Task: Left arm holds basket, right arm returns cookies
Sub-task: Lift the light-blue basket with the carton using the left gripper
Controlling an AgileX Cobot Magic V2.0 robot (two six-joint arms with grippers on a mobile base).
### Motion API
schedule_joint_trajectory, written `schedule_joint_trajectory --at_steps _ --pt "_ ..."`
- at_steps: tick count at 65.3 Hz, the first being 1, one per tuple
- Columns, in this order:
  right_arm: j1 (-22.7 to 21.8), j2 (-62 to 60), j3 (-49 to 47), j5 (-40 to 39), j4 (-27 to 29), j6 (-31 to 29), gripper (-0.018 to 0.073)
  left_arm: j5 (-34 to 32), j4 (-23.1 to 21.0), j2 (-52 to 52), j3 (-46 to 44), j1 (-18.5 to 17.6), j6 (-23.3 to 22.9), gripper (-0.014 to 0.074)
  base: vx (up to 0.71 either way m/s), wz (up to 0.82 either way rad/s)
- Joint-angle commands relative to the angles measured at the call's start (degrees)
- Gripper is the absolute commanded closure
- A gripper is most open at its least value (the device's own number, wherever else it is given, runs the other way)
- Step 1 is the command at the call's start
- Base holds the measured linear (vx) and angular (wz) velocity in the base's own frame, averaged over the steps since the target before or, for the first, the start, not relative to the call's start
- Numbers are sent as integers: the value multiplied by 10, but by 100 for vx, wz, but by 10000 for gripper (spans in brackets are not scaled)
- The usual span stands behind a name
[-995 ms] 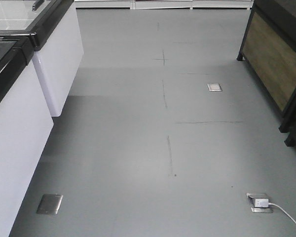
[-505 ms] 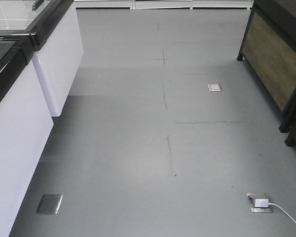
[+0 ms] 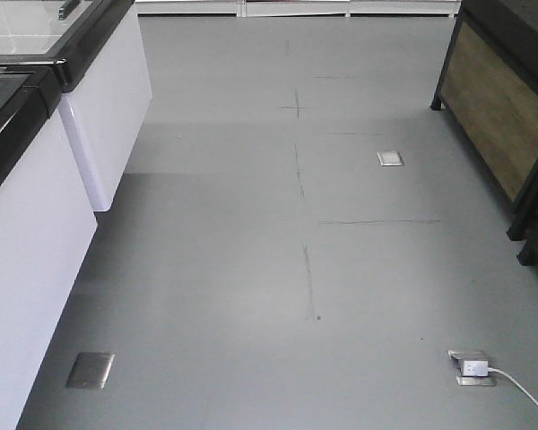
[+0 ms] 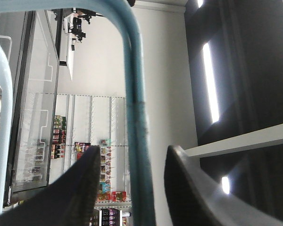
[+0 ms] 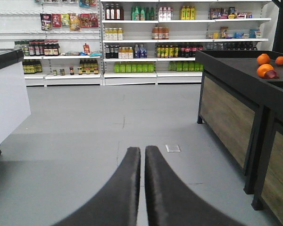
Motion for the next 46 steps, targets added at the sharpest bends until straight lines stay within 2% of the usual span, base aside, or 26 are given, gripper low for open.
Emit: schedule_joint_trajectory --at_steps 1,21,46 --pt "0 -8 11 -41 -3 -4 565 -41 2 -12 -19 -4 -3 354 0 0" --pt "0 -8 11 -41 -3 -4 565 -38 2 -7 -19 -4 -2 606 0 0" --pt "0 -8 11 -41 -3 -4 565 -51 2 -7 -19 -4 -3 603 0 0"
